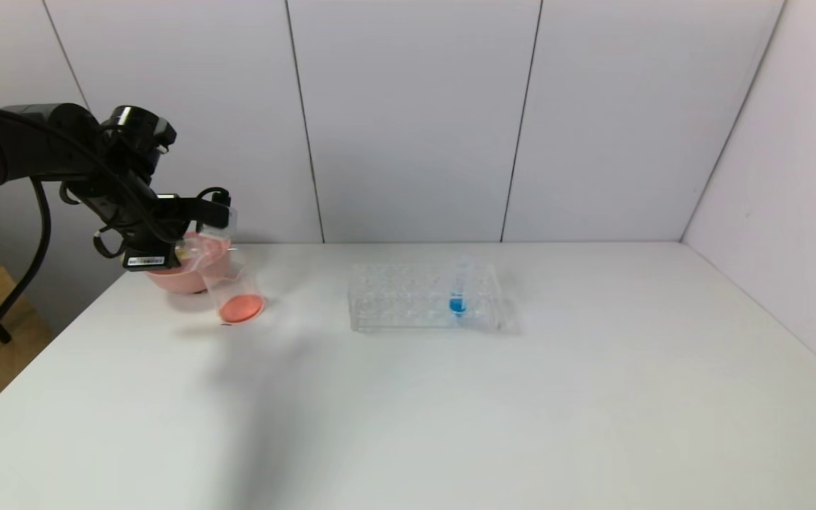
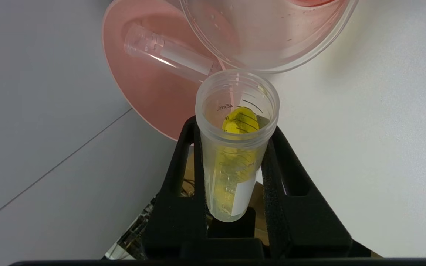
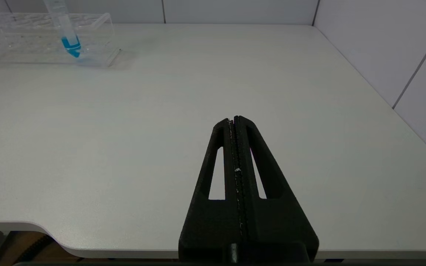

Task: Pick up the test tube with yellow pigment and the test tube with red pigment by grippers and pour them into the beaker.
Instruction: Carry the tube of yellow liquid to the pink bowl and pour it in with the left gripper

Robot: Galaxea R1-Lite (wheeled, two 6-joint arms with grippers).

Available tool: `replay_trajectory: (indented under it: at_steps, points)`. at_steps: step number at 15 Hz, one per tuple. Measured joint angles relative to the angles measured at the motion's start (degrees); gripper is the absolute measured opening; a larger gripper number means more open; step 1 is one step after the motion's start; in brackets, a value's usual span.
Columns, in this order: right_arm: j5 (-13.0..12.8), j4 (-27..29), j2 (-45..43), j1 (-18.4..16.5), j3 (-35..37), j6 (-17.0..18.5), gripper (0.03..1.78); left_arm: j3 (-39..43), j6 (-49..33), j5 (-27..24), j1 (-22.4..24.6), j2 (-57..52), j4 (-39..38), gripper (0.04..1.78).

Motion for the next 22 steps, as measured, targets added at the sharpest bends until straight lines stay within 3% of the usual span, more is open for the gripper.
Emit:
replay_trajectory:
  at_steps: [8, 22]
  points:
    - [0.0, 0.0, 0.0, 0.0, 0.0, 0.0, 0.11, 0.0, 0.0, 4.3, -2.1, 0.8, 0.0, 0.45]
    - [0.0, 0.0, 0.0, 0.0, 0.0, 0.0, 0.11, 0.0, -0.7, 7.5, -3.4, 1.9, -1.8, 0.45]
